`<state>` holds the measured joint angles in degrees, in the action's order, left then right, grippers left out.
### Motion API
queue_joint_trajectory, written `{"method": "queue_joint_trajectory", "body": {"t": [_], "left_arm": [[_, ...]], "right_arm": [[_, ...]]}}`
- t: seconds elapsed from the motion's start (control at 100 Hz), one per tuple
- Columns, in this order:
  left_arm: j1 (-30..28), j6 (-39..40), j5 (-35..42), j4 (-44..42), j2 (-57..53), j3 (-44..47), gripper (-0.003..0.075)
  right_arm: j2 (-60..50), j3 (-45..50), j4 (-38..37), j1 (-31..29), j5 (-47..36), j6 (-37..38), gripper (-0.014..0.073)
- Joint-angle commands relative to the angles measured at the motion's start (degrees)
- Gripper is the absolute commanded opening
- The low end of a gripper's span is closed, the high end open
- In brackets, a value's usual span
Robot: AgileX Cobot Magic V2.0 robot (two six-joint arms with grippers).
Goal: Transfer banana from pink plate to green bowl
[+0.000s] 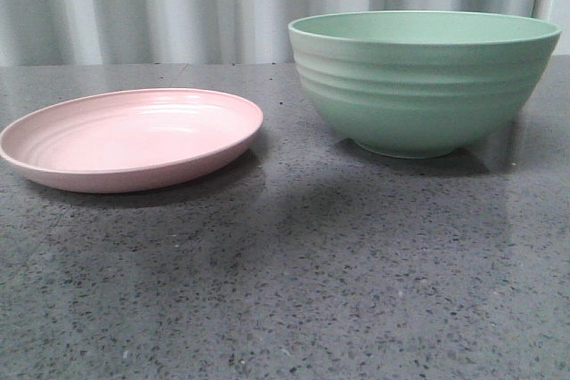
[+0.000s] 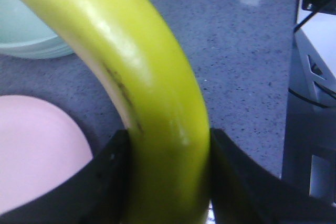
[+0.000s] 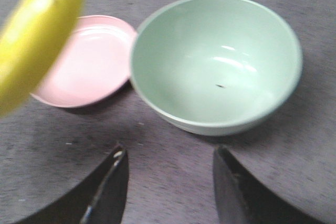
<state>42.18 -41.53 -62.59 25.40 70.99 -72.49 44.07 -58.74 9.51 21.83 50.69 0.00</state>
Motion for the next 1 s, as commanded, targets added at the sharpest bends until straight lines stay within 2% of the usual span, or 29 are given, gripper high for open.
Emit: {"method": "queue_joint_trajectory", "body": {"t": [0.0, 0.13, 0.27, 0.83, 0.99], "left_arm": [[2.7, -0.7, 2.7, 2.1, -0.3, -2.0, -0.0019], [6.0, -0.7, 3.9, 2.3, 1.6, -2.0, -0.0019], [8.6, -0.7, 5.7, 2.6, 2.7, -2.0, -0.0019], [9.3, -0.7, 5.9, 4.6, 3.1, -2.0, -0.0019], [9.3, -0.7, 3.6, 4.7, 3.1, -2.0, -0.0019]], "right_arm": [[2.9, -4.2, 3.7, 1.9, -3.8, -0.5, 0.032], [6.3, -5.7, 9.9, 2.7, -4.6, -0.5, 0.0319], [9.7, -5.7, 12.8, 2.7, -4.5, -0.5, 0.0319], [16.4, -5.7, 14.9, 2.7, -5.8, -0.5, 0.0313], [16.9, -5.7, 15.1, 2.7, -5.3, 1.4, 0.0314]]}}
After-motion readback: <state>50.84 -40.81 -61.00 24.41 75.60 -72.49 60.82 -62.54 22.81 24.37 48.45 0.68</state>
